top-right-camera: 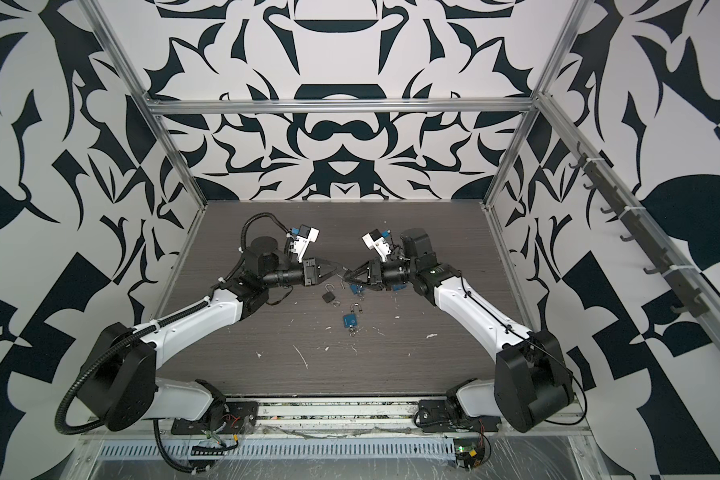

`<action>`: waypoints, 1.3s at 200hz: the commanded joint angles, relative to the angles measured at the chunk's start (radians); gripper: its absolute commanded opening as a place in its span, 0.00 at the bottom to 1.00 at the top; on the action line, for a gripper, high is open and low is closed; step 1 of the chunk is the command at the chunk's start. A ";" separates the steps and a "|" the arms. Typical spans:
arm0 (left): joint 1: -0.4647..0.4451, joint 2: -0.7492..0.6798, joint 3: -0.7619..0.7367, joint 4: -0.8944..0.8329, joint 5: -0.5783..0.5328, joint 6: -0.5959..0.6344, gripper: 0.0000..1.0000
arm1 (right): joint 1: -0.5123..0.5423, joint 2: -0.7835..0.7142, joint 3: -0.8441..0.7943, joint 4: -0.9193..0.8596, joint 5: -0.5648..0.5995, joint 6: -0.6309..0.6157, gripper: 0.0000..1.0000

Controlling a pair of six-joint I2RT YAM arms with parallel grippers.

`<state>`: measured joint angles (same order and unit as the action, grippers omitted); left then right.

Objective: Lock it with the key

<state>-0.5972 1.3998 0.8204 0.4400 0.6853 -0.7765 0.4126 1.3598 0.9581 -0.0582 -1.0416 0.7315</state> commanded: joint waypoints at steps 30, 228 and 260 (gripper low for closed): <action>-0.215 0.027 -0.054 0.033 0.262 -0.060 0.00 | 0.029 0.019 0.113 0.334 0.136 -0.006 0.00; -0.290 0.025 -0.019 0.006 0.190 -0.031 0.00 | 0.023 0.060 0.121 0.337 0.148 -0.020 0.00; -0.211 -0.043 -0.012 -0.120 0.097 0.035 0.00 | 0.023 0.037 0.095 0.315 0.122 -0.031 0.00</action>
<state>-0.6666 1.4021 0.7925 0.4648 0.4843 -0.8211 0.3805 1.3975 0.9623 -0.0696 -1.0397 0.7303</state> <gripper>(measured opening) 0.085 0.154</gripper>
